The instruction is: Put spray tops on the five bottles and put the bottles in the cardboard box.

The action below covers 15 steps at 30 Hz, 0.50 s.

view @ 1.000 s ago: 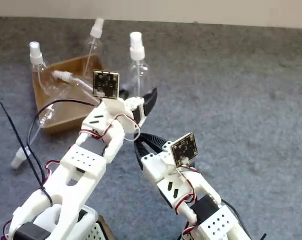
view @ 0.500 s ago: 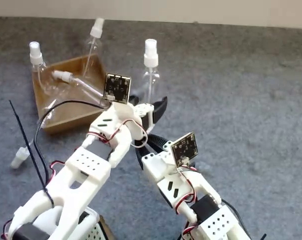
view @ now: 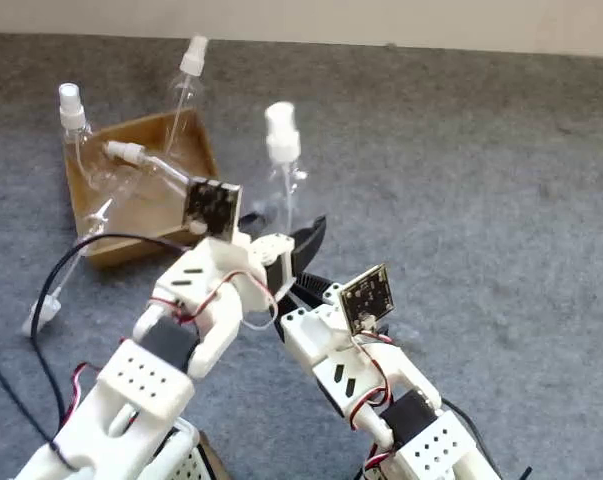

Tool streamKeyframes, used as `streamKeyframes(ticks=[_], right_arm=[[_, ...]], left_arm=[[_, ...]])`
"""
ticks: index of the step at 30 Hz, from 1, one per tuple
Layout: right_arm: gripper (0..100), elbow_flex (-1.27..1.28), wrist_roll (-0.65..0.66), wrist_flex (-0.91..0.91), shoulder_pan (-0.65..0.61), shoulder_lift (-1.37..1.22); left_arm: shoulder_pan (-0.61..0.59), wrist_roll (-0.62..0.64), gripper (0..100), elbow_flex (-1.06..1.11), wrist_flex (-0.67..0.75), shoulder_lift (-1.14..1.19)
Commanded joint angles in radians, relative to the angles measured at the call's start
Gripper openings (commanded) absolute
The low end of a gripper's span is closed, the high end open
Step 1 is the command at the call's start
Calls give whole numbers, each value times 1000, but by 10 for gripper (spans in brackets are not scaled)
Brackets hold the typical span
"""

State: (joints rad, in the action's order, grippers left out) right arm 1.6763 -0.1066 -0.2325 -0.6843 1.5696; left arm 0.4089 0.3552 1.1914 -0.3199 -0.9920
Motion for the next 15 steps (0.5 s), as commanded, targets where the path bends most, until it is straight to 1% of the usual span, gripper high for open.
streamKeyframes(ticks=[1, 4, 6, 10, 15], right_arm=[[12, 105, -6, 22, 18, 13], [12, 105, -6, 22, 18, 12], [12, 105, -6, 22, 18, 12], [12, 105, -6, 22, 18, 12], [12, 105, -6, 22, 18, 8]], left_arm=[[10, 3, 101, 62, -35, -170], [16, 3, 101, 70, -153, -266], [8, 2, 101, 68, -196, -325], [-27, 2, 101, 77, -207, -395], [-94, 0, 101, 68, -201, -384]])
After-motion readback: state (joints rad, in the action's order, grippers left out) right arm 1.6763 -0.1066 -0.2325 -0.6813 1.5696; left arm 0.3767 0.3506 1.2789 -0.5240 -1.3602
